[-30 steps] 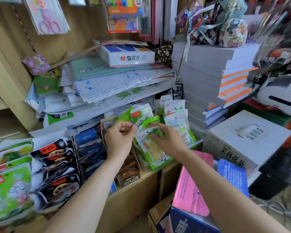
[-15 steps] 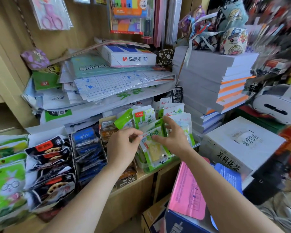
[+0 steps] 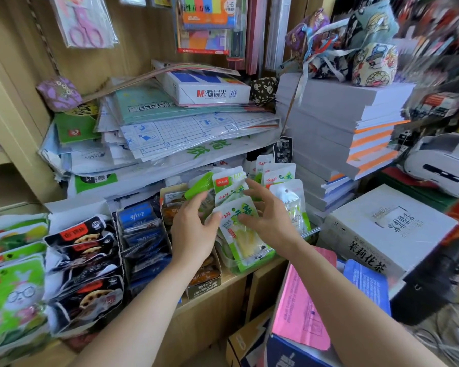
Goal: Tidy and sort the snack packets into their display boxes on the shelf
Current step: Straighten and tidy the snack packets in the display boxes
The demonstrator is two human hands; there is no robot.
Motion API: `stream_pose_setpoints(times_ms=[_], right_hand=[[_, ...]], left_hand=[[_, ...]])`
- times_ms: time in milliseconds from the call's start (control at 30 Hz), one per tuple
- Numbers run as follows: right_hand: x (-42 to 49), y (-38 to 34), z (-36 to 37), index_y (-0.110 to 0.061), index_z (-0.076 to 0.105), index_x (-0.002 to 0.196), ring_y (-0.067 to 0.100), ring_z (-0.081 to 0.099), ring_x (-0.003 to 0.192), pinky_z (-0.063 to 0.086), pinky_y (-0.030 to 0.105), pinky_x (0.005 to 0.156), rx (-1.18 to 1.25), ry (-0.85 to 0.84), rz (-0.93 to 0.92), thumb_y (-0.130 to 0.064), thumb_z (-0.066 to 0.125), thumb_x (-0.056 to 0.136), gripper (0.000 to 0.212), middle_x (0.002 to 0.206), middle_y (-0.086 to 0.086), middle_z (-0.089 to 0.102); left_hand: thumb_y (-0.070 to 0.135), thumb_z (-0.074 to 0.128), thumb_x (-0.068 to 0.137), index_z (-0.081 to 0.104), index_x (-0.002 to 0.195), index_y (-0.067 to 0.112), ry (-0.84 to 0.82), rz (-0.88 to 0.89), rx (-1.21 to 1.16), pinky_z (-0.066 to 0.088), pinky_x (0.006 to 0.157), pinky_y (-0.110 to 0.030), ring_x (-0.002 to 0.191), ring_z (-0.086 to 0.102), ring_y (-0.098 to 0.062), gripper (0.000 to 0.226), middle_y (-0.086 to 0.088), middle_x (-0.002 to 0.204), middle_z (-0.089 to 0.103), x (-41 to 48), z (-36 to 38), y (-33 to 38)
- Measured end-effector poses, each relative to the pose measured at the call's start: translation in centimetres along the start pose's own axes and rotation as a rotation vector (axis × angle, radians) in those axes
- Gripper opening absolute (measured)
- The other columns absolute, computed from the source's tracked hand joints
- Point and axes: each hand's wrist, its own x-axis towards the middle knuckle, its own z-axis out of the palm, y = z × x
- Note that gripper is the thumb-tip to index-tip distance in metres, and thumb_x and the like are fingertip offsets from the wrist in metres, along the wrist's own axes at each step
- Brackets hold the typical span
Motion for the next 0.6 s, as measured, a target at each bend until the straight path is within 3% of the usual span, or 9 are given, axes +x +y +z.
stream_pose_setpoints(times_ms=[100,233,300,433,600], right_hand=[[-0.3,-0.7,0.7,-0.042,0.024,0.154,0.012,0.041,0.135,0.044,0.023,0.101,-0.315,0.059,-0.151,-0.005,0.072,0.086,0.091,0.154,-0.008,0.033],[-0.2,-1.0,1.0,-0.041,0.015,0.157,0.028,0.016,0.150,0.026,0.048,0.115,-0.775,0.019,-0.312,-0.007,0.060,0.087,0.090,0.167,-0.008,0.007],[0.0,-1.2,1.0,-0.041,0.016,0.156,0.029,0.013,0.150,0.021,0.054,0.115,-0.853,-0.020,-0.280,-0.014,0.054,0.086,0.084,0.166,-0.007,0.012],[0.4,-0.9,0.7,-0.038,0.041,0.146,0.021,0.035,0.137,0.032,0.051,0.108,-0.846,-0.018,-0.239,-0.032,0.054,0.085,0.063,0.145,-0.008,0.044],[0.5,0.0,0.5,-0.034,0.050,0.137,0.021,0.049,0.122,0.037,0.043,0.099,-0.830,0.007,-0.257,-0.048,0.062,0.088,0.052,0.132,-0.007,0.047]], left_hand=[[0.039,0.072,0.089,0.054,0.139,0.023,0.104,-0.081,-0.023,0.046,0.086,-0.028,0.099,0.062,-0.012,0.055,0.008,0.122,0.055,-0.1,-0.2,1.3],[0.031,0.065,0.096,0.055,0.140,0.019,0.163,-0.118,-0.032,0.047,0.087,-0.032,0.093,0.060,-0.012,0.047,0.000,0.129,0.055,1.2,-0.7,1.2],[0.025,0.068,0.094,0.066,0.128,0.016,0.140,-0.106,0.022,0.049,0.086,-0.033,0.090,0.062,-0.014,0.035,-0.003,0.123,0.065,2.0,-1.0,0.4],[0.026,0.076,0.088,0.079,0.103,0.018,0.083,-0.054,0.069,0.057,0.077,-0.037,0.086,0.069,-0.018,0.017,0.002,0.096,0.076,3.1,-1.4,-0.5],[0.029,0.075,0.090,0.074,0.100,0.023,0.120,-0.023,0.045,0.059,0.072,-0.041,0.074,0.071,-0.016,0.012,0.007,0.082,0.075,4.6,-1.7,-0.5]])
